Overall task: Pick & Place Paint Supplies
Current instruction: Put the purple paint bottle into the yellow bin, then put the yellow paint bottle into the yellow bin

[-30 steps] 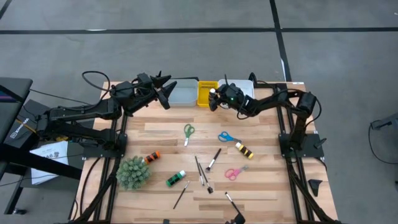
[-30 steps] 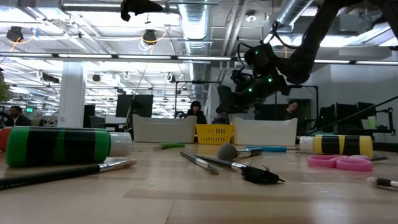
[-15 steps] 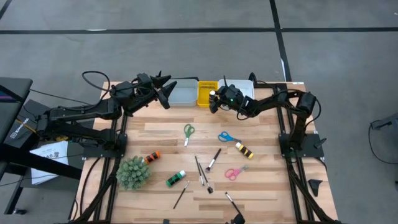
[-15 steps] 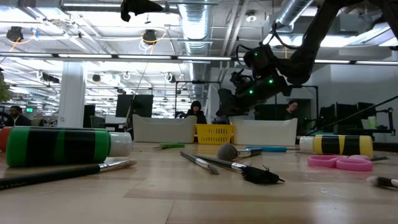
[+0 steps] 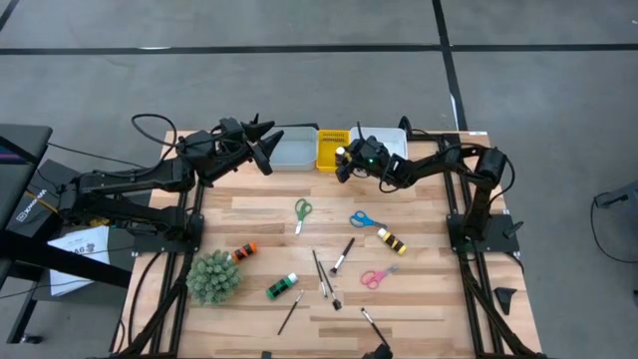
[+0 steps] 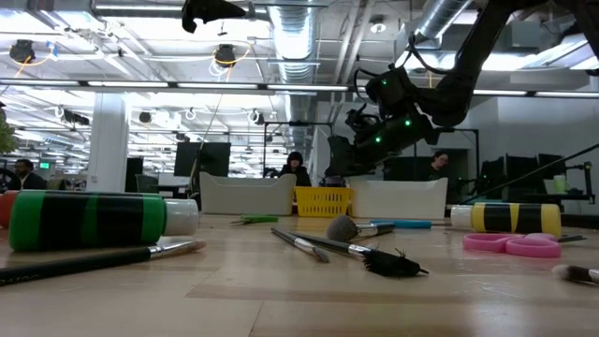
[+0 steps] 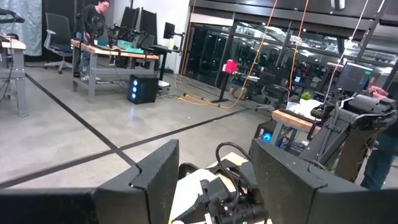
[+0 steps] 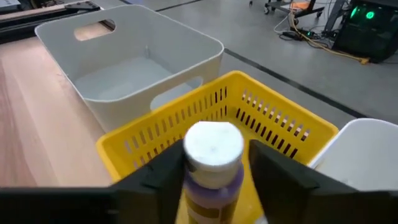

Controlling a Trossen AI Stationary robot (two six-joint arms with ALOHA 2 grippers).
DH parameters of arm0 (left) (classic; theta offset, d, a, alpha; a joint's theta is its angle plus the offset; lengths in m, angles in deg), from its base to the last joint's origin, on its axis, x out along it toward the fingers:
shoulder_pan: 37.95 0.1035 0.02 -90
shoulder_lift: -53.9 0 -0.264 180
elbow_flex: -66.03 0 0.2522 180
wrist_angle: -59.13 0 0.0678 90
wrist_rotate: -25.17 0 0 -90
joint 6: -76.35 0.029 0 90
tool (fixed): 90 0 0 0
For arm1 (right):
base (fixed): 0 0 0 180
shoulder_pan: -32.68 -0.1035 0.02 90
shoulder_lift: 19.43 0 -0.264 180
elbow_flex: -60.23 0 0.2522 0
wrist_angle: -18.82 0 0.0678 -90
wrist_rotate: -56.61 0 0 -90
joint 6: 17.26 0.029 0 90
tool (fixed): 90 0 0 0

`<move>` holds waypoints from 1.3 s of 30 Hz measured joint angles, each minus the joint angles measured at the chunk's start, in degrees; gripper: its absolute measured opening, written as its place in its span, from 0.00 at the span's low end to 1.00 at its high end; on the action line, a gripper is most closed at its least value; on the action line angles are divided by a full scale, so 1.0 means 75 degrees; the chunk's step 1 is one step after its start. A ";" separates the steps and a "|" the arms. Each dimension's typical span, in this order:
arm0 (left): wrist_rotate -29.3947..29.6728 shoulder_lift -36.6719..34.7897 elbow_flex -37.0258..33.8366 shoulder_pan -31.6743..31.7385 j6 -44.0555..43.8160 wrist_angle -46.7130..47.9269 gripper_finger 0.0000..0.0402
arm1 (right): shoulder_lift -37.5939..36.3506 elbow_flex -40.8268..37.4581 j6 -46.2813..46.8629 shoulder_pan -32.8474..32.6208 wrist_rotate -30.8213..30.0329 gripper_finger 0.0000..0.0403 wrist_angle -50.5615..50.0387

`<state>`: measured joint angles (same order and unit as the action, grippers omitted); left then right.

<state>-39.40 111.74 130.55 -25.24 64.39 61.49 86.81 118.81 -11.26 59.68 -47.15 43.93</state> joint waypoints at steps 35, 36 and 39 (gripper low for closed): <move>-0.0457 0.0000 0.0000 -0.0503 -0.0048 0.1601 0.48 | -0.4464 -0.0003 0.0693 -0.0173 0.3830 0.47 -0.4408; -0.0598 -0.0001 0.0000 -0.0597 -0.0046 0.1804 0.48 | -0.4588 -0.0003 0.0696 -0.0268 0.4148 0.47 -0.4717; -0.1011 -0.0003 0.0000 -0.0901 -0.0048 0.2371 0.48 | -0.4924 -0.0003 0.1152 -0.0628 0.4945 0.47 -0.5655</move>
<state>-46.98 111.72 130.55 -31.99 64.03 79.27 49.88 118.79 -2.62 54.97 -10.06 1.52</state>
